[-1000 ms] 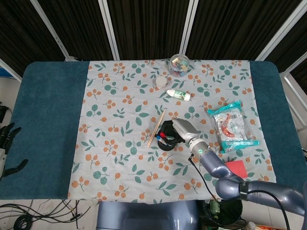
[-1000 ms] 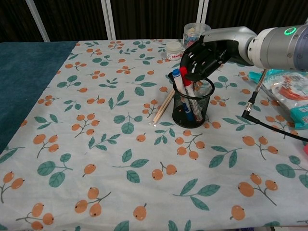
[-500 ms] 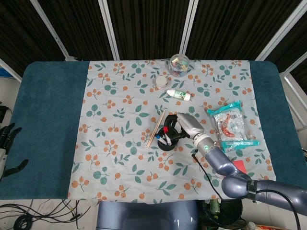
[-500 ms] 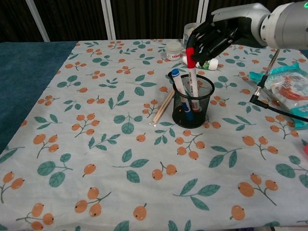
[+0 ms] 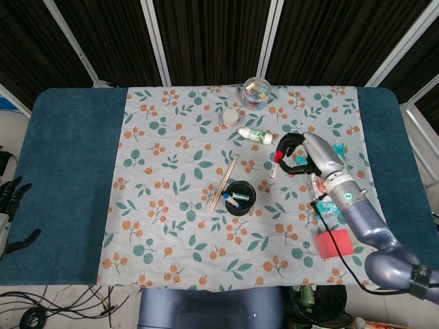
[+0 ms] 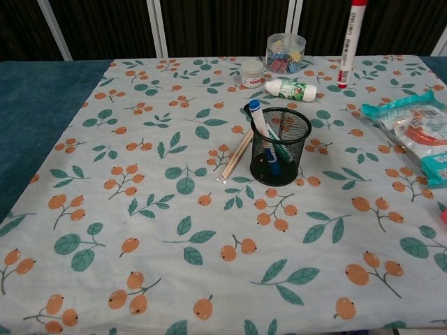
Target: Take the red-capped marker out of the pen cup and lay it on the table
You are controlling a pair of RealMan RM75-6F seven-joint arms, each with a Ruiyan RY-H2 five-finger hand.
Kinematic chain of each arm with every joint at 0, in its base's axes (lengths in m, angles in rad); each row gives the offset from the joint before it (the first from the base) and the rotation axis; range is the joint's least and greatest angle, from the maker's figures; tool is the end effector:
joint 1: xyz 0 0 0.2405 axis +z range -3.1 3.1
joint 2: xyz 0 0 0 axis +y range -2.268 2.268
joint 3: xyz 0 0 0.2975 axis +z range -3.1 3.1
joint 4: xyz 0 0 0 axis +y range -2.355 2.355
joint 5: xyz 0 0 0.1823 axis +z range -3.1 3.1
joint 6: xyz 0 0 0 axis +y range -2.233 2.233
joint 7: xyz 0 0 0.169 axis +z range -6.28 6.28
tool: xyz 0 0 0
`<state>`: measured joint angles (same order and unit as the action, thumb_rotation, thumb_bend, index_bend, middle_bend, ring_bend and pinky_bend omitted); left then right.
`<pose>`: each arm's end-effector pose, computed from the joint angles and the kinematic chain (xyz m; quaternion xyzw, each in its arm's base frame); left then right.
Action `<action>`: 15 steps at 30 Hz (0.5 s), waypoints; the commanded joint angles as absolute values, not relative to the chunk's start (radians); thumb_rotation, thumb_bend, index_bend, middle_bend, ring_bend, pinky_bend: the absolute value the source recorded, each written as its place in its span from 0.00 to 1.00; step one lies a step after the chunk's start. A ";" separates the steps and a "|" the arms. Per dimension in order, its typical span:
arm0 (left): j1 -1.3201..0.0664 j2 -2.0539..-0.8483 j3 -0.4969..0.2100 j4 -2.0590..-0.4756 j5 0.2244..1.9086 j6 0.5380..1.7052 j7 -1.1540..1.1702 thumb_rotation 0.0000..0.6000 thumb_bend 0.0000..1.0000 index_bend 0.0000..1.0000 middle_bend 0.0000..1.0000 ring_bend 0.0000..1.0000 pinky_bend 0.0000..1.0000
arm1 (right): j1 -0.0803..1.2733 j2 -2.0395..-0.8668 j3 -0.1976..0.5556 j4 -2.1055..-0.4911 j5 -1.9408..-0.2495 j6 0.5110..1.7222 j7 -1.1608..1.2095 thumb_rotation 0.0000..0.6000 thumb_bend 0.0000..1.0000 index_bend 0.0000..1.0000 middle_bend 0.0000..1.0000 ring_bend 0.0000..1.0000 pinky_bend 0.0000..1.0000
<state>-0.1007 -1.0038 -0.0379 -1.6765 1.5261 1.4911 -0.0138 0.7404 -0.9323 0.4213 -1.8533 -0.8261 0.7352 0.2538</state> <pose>-0.3219 0.2090 0.2338 -0.6125 -0.3670 -0.3869 0.5836 -0.1427 -0.4090 0.2058 0.5609 -0.5859 0.4813 0.3322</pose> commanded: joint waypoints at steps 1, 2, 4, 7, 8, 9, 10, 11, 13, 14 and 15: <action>-0.100 -1.004 -0.037 -1.679 1.528 1.493 -0.010 1.00 0.18 0.10 0.00 0.00 0.00 | 0.680 -0.865 0.401 -1.869 -0.871 0.682 0.307 1.00 0.51 0.58 0.55 0.47 0.25; -0.100 -1.004 -0.037 -1.681 1.529 1.494 -0.008 1.00 0.18 0.10 0.00 0.00 0.00 | 0.670 -0.859 0.394 -1.866 -0.884 0.672 0.317 1.00 0.51 0.58 0.55 0.47 0.25; -0.100 -1.005 -0.038 -1.685 1.529 1.496 -0.003 1.00 0.18 0.10 0.00 0.00 0.00 | 0.654 -0.857 0.375 -1.854 -0.917 0.649 0.332 1.00 0.51 0.58 0.55 0.47 0.25; -0.100 -1.006 -0.039 -1.688 1.529 1.496 0.004 1.00 0.18 0.10 0.00 0.00 0.00 | 0.651 -0.870 0.349 -1.833 -0.948 0.618 0.334 1.00 0.51 0.59 0.55 0.47 0.25; -0.100 -1.006 -0.039 -1.688 1.528 1.496 0.006 1.00 0.18 0.10 0.00 0.00 0.00 | 0.653 -0.875 0.337 -1.827 -0.955 0.604 0.329 1.00 0.51 0.59 0.55 0.47 0.25; -0.100 -1.007 -0.039 -1.688 1.527 1.495 0.008 1.00 0.18 0.10 0.00 0.00 0.00 | 0.663 -0.890 0.314 -1.811 -0.964 0.573 0.315 1.00 0.51 0.59 0.55 0.47 0.25; -0.101 -1.008 -0.039 -1.688 1.527 1.494 0.010 1.00 0.18 0.10 0.00 0.00 0.00 | 0.672 -0.902 0.300 -1.800 -0.966 0.555 0.305 1.00 0.51 0.59 0.55 0.47 0.25; -0.101 -1.008 -0.039 -1.687 1.526 1.493 0.011 1.00 0.18 0.10 0.00 0.00 0.00 | 0.682 -0.914 0.287 -1.788 -0.965 0.538 0.295 1.00 0.51 0.58 0.54 0.47 0.25; -0.102 -1.009 -0.040 -1.686 1.526 1.492 0.013 1.00 0.18 0.10 0.00 0.00 0.00 | 0.702 -0.945 0.267 -1.764 -0.958 0.515 0.277 1.00 0.51 0.59 0.54 0.47 0.25; -0.102 -1.009 -0.040 -1.686 1.526 1.492 0.013 1.00 0.18 0.10 0.00 0.00 0.00 | 0.715 -0.965 0.257 -1.749 -0.951 0.507 0.266 1.00 0.51 0.59 0.54 0.47 0.25; -0.103 -1.009 -0.041 -1.686 1.525 1.492 0.013 1.00 0.18 0.10 0.00 0.00 0.00 | 0.731 -0.992 0.248 -1.728 -0.940 0.507 0.250 1.00 0.51 0.59 0.54 0.47 0.25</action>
<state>-0.1025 -1.0094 -0.0404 -1.6861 1.5251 1.4919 0.0130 0.7032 -0.9537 0.2717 -1.7611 -0.9525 0.5230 0.2768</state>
